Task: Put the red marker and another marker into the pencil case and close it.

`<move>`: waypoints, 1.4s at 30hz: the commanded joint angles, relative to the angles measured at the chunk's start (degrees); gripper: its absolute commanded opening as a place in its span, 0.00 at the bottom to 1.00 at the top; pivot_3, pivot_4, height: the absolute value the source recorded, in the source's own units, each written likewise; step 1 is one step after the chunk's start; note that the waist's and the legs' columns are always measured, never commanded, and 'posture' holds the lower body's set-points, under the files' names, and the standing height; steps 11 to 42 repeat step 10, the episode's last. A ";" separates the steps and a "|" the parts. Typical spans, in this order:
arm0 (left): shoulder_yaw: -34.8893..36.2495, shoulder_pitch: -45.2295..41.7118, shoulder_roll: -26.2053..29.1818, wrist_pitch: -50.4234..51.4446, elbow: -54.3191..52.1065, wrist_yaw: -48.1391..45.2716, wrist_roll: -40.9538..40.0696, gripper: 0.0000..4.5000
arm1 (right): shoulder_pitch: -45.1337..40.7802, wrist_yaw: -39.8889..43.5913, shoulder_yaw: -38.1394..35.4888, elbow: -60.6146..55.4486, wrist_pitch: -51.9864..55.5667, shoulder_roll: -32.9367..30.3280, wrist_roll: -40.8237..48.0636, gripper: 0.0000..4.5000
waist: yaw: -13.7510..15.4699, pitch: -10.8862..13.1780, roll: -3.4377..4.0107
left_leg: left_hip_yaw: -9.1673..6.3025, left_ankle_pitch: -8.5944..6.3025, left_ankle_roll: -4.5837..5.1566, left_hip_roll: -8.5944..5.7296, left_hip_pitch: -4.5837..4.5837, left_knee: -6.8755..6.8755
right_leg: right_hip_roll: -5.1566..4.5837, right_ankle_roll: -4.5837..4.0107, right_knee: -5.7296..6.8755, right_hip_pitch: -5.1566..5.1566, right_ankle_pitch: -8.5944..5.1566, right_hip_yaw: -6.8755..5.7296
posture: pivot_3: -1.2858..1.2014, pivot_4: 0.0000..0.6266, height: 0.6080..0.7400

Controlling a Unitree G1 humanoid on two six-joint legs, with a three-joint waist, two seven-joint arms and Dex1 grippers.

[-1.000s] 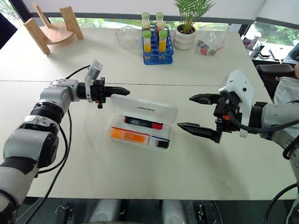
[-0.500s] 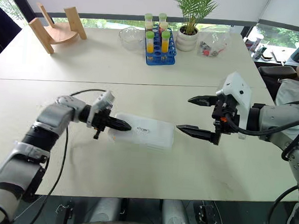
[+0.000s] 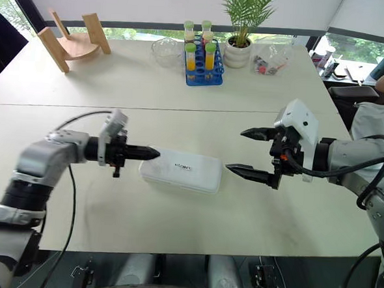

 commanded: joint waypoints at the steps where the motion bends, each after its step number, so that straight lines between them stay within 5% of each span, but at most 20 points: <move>1: 9.88 6.82 3.42 6.69 -11.83 4.53 -7.45 0.00 | 3.42 0.56 -2.09 -0.02 -1.16 0.15 0.01 1.00 | 0.00 0.00 0.00 | 0.03 -0.01 0.01 -0.01 -0.01 -0.06 | -0.05 0.00 -0.05 -0.03 0.00 0.02 | 0.52 0.24 1.00; 10: 34.21 30.02 6.21 16.62 -32.98 16.39 -20.20 0.00 | 11.22 4.39 -3.16 3.77 -4.66 -1.38 -2.32 1.00 | -0.03 0.09 -0.12 | 0.10 -0.04 0.06 0.00 0.12 -0.04 | -0.10 -0.01 -0.12 0.12 -0.01 0.06 | 0.52 0.24 1.00; 42: 34.21 30.02 6.21 16.62 -32.98 16.39 -20.20 0.00 | 11.22 4.39 -3.16 3.77 -4.66 -1.38 -2.32 1.00 | -0.03 0.09 -0.12 | 0.10 -0.04 0.06 0.00 0.12 -0.04 | -0.10 -0.01 -0.12 0.12 -0.01 0.06 | 0.52 0.24 1.00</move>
